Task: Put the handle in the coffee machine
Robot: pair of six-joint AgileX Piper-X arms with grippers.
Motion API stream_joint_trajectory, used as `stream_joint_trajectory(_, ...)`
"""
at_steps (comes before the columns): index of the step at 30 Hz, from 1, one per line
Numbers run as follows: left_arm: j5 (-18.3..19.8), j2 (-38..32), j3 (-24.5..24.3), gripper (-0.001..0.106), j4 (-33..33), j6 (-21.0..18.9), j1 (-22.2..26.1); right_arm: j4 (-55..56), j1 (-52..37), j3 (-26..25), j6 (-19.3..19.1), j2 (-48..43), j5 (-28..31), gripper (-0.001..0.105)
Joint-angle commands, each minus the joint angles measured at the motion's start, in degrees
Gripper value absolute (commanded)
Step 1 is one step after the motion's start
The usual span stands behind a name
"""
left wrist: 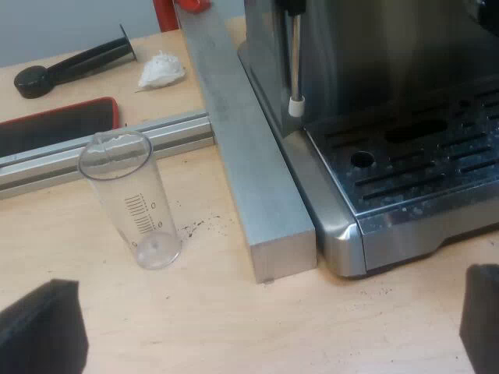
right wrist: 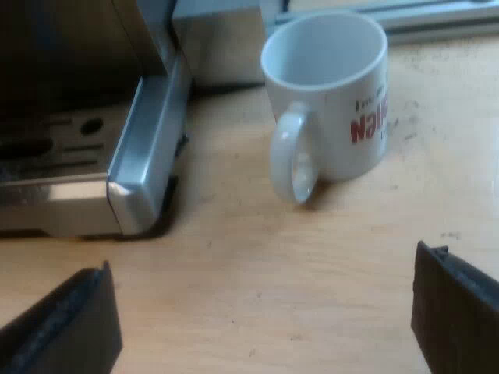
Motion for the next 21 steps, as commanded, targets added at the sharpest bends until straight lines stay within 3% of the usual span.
stream_joint_trajectory(1, -0.6, -7.5, -0.2, 0.105, -1.0, -0.6, -0.2, 0.1, 0.0, 1.4, -0.5, -2.6, -0.8, 0.078)
stream_joint_trajectory(21, -0.6, -7.8, -0.2, 0.105, -1.0, -0.6, -0.2, -0.6, 0.0, 1.9, -0.5, -2.6, 0.8, 0.078)
